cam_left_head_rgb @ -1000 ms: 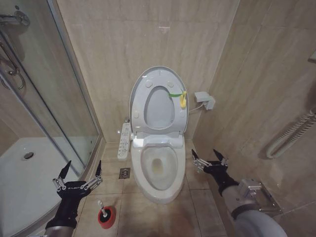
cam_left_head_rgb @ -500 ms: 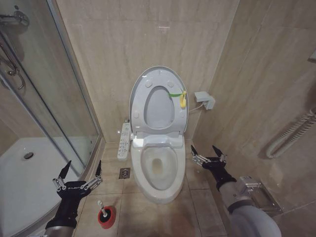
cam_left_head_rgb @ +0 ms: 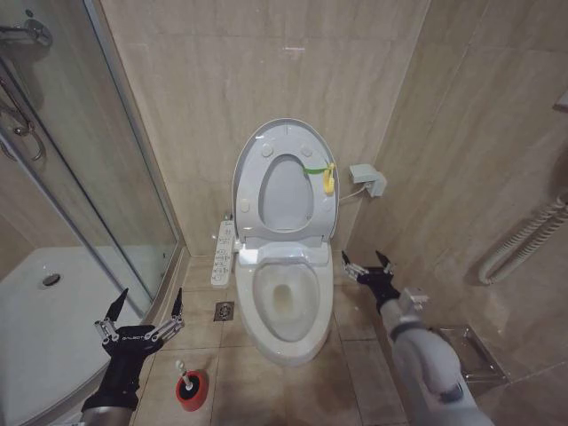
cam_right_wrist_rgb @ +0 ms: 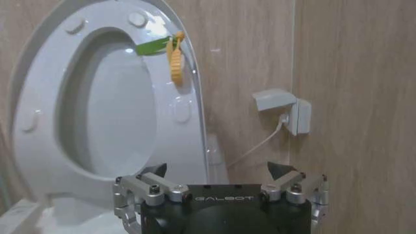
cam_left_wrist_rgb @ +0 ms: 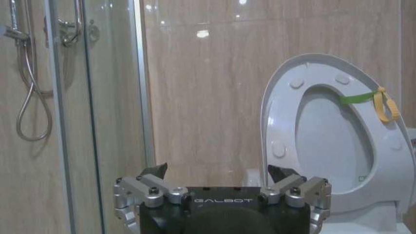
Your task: Open the toilet lid, clean the toilet bowl with a toilet brush, close the toilet lid, and flush.
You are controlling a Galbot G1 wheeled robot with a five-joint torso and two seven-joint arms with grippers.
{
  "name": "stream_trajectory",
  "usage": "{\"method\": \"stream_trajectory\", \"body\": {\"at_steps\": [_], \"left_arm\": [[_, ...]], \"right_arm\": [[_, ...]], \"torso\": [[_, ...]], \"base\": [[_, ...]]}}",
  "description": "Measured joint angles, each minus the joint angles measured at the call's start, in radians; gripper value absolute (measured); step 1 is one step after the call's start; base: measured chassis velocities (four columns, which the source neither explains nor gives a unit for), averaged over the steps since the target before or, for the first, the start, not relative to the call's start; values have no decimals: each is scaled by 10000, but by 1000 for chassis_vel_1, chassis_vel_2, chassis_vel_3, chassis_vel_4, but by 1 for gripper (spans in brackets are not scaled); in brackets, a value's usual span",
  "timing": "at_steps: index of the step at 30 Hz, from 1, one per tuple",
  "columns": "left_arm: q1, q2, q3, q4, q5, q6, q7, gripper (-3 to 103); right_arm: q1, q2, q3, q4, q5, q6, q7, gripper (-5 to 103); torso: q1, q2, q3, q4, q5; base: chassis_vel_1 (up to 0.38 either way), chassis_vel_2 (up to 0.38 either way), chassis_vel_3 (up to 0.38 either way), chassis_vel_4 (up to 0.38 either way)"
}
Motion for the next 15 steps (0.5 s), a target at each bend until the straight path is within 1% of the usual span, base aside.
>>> {"method": "stream_trajectory", "body": {"at_steps": [1,2,5,6,10,11,15], "left_arm": [[0,0,0,0,0,-1,0,100],[0,0,0,0,0,-1,0,100],[-1,0,-1,0,0,-1,-1,100],[-1,0,-1,0,0,-1,-1,100],[-1,0,-1,-1,0,-1,0,100],[-1,0,-1,-1,0,-1,0,100],[-1,0,-1,0,0,-1,0,100]], "right_arm": [[355,-57,-42,-304,-97,-4,17,100],[355,-57,-42,-304,-97,-4,17,100],[1298,-166,-163,-1092,-167,17,96,100],[1298,-166,-163,-1092,-167,17,96,100],[2595,-229,-360,-2565,-226,270,183,100],[2595,-229,-360,-2565,-226,270,183,100],[3661,-66,-363,-3473,-1065,184,201,100]], "torso": [[0,0,0,1,-2],[0,0,0,1,-2],[0,0,0,3,-1],[0,0,0,3,-1],[0,0,0,0,-1],[0,0,0,0,-1],[0,-1,1,2,-1]], "base": [[0,0,0,0],[0,0,0,0],[0,0,0,0],[0,0,0,0],[0,0,0,0],[0,0,0,0],[0,0,0,0]]}}
